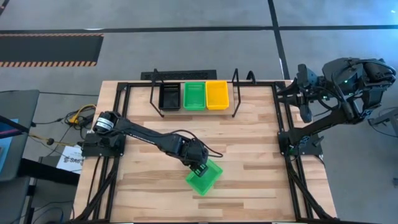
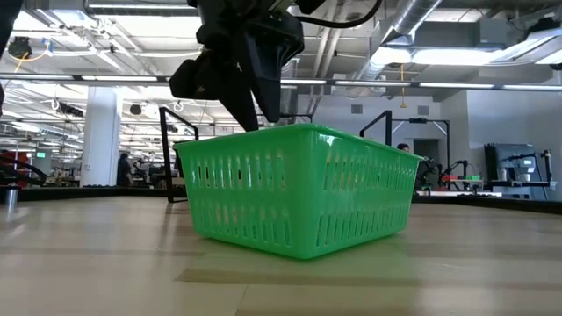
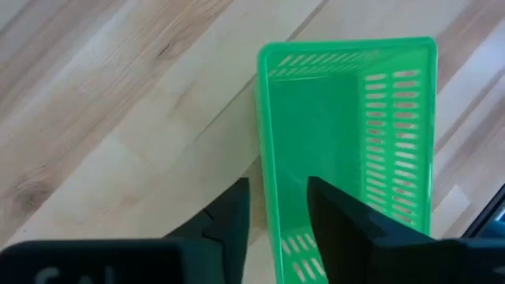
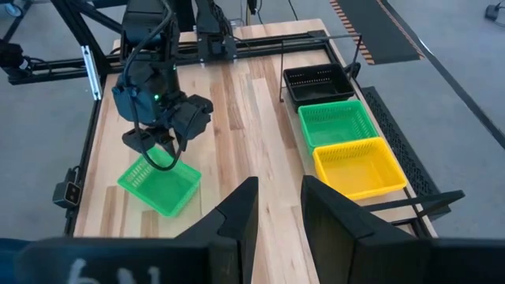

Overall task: Stack baskets on shelf by color
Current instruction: Stack the green bin on top of the green bin on the shelf

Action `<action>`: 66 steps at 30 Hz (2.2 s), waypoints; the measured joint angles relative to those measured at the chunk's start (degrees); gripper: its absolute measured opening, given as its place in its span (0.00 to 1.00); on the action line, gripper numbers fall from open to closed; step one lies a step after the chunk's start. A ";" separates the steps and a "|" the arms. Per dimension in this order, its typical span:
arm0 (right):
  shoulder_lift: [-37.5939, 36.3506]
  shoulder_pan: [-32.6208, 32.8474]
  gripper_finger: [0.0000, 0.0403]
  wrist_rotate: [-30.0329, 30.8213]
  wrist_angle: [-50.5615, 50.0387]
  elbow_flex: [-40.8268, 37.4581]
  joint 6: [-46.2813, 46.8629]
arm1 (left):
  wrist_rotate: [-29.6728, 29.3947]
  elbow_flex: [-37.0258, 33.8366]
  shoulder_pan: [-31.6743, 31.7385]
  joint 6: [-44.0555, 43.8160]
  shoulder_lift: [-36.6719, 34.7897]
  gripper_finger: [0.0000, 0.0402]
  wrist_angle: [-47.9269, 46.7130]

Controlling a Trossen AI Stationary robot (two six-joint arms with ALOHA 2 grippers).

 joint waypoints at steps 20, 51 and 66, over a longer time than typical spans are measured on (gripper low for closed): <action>-0.02 0.02 0.29 -1.49 0.01 0.00 -0.25 | 3.87 -0.06 -0.07 -2.81 7.51 0.39 5.39; 0.35 0.00 0.29 -1.57 0.01 -0.02 -0.10 | -23.89 41.57 18.12 9.48 6.29 0.00 -34.27; 0.35 0.00 0.29 -1.25 0.01 -0.02 -0.20 | -2.13 41.14 42.60 11.08 6.49 0.00 -34.54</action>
